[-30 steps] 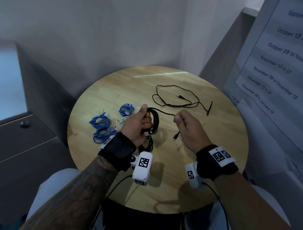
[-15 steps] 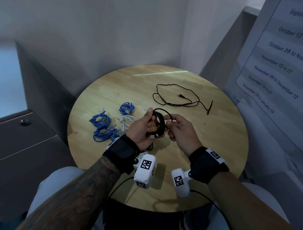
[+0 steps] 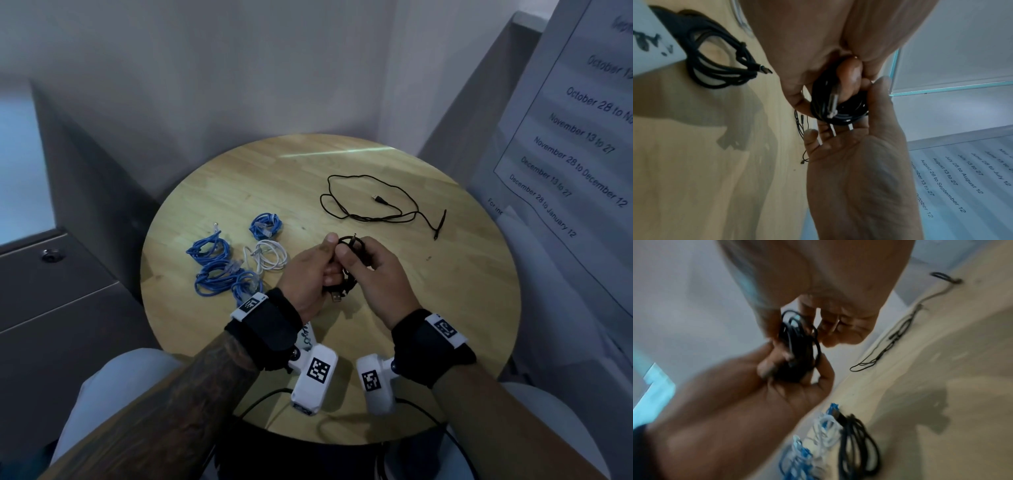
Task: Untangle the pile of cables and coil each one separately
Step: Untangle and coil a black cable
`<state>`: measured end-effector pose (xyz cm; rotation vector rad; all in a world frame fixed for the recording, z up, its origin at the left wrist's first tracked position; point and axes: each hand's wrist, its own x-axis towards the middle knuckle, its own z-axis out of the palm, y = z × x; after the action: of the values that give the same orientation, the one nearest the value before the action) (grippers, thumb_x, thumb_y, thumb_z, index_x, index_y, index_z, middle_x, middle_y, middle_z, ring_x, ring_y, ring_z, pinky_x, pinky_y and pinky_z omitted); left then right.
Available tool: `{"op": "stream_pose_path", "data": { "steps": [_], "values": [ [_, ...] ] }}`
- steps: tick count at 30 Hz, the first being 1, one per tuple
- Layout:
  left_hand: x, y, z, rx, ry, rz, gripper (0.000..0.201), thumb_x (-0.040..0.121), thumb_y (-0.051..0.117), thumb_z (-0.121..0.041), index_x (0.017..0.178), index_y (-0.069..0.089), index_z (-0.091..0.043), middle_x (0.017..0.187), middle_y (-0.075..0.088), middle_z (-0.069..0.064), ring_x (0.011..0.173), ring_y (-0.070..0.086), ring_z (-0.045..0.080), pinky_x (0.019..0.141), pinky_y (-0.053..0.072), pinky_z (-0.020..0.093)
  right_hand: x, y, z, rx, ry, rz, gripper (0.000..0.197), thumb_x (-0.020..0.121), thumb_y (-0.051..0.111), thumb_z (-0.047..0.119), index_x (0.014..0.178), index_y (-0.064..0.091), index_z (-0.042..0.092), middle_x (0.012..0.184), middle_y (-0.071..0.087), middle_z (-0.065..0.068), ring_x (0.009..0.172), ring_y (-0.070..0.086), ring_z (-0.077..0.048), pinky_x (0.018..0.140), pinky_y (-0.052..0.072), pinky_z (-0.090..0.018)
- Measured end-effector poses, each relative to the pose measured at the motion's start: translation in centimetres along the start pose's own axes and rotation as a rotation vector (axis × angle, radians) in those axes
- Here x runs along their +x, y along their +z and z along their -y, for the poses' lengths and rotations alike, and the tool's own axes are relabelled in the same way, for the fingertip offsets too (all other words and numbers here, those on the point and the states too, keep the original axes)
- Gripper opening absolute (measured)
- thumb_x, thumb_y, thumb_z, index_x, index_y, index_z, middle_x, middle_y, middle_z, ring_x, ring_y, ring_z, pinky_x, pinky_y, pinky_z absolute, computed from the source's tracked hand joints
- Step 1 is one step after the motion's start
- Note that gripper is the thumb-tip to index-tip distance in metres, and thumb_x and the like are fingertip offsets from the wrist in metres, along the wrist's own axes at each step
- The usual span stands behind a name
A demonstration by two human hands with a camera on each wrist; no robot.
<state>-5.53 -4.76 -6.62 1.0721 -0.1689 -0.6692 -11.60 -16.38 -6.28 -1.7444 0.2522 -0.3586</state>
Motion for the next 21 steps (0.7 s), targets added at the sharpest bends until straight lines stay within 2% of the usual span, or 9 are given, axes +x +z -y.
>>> {"op": "stream_pose_path", "data": {
  "steps": [3,5,7,9,12,15,17,19,21],
  "values": [
    [0.1,0.2,-0.3,-0.032,0.009,0.053,0.033,0.104,0.041,-0.026,0.095,0.063,-0.003,0.060,0.029,-0.005,0.054,0.025,0.006,0.053,0.023,0.020,0.2,-0.4,0.2,0.175,0.068,0.042,0.036,0.093,0.067,0.030,0.099,0.061,-0.005,0.085,0.064,-0.007,0.083,0.063,-0.017,0.081,0.056,-0.039],
    [0.3,0.1,-0.8,-0.060,-0.010,0.107,0.023,0.102,0.042,-0.015,0.092,0.058,-0.002,0.060,0.033,-0.006,0.053,0.029,0.005,0.050,0.027,0.016,0.3,-0.6,0.6,0.279,0.113,0.046,0.034,0.090,0.068,0.028,0.105,0.063,-0.003,0.091,0.068,-0.009,0.086,0.067,-0.019,0.082,0.059,-0.042],
    [0.5,-0.2,-1.1,-0.007,-0.004,0.200,0.008,0.092,0.050,-0.009,0.095,0.052,-0.002,0.062,0.034,-0.005,0.053,0.030,0.006,0.051,0.029,0.017,0.4,-1.0,0.6,0.331,0.132,0.041,0.021,0.089,0.069,0.027,0.098,0.066,0.008,0.092,0.068,-0.005,0.086,0.067,-0.018,0.079,0.059,-0.038],
    [0.3,-0.4,-0.9,0.092,0.007,0.250,0.010,0.083,0.055,-0.005,0.091,0.048,-0.006,0.063,0.037,-0.007,0.052,0.031,0.006,0.052,0.029,0.018,0.6,-1.3,0.8,0.368,0.144,0.038,0.009,0.090,0.068,0.020,0.090,0.062,0.013,0.084,0.066,-0.002,0.080,0.065,-0.014,0.075,0.055,-0.031],
    [-0.1,-0.5,-0.3,0.235,0.061,0.242,0.011,0.085,0.061,-0.009,0.085,0.050,-0.009,0.059,0.037,-0.010,0.050,0.030,0.005,0.050,0.028,0.017,0.7,-1.7,0.9,0.395,0.135,0.071,0.018,0.084,0.075,0.012,0.081,0.058,0.013,0.073,0.060,-0.003,0.073,0.063,-0.014,0.074,0.053,-0.026],
    [0.0,-0.6,-0.3,0.224,0.027,0.216,0.015,0.085,0.063,-0.014,0.089,0.051,-0.005,0.059,0.033,-0.007,0.048,0.027,0.006,0.049,0.025,0.018,0.8,-2.2,1.4,0.337,0.089,0.099,0.013,0.084,0.071,0.022,0.078,0.062,0.017,0.076,0.059,0.001,0.076,0.057,-0.011,0.076,0.050,-0.023],
    [0.0,-0.7,-0.4,0.253,0.009,0.231,0.014,0.085,0.063,-0.014,0.082,0.051,-0.010,0.060,0.032,-0.006,0.048,0.025,0.006,0.050,0.023,0.019,1.0,-2.8,1.5,0.302,0.071,0.090,0.014,0.088,0.072,0.023,0.079,0.064,0.017,0.075,0.061,0.007,0.074,0.056,-0.007,0.076,0.049,-0.021],
    [-0.3,-0.6,-0.4,0.294,-0.002,0.278,0.016,0.087,0.063,-0.017,0.077,0.052,-0.016,0.060,0.031,-0.005,0.049,0.026,0.007,0.050,0.023,0.021,1.1,-3.2,1.7,0.163,0.026,0.046,0.015,0.092,0.070,0.018,0.080,0.062,0.014,0.070,0.060,0.014,0.070,0.055,-0.001,0.073,0.047,-0.017],
    [-0.6,-0.2,-0.4,0.261,-0.042,0.291,0.018,0.091,0.061,-0.017,0.075,0.052,-0.015,0.060,0.030,-0.005,0.048,0.027,0.007,0.050,0.024,0.020,1.2,-3.2,1.6,0.008,-0.023,-0.005,0.016,0.095,0.067,0.017,0.082,0.060,0.010,0.070,0.059,0.013,0.068,0.053,-0.001,0.070,0.046,-0.017]
  ]
}}
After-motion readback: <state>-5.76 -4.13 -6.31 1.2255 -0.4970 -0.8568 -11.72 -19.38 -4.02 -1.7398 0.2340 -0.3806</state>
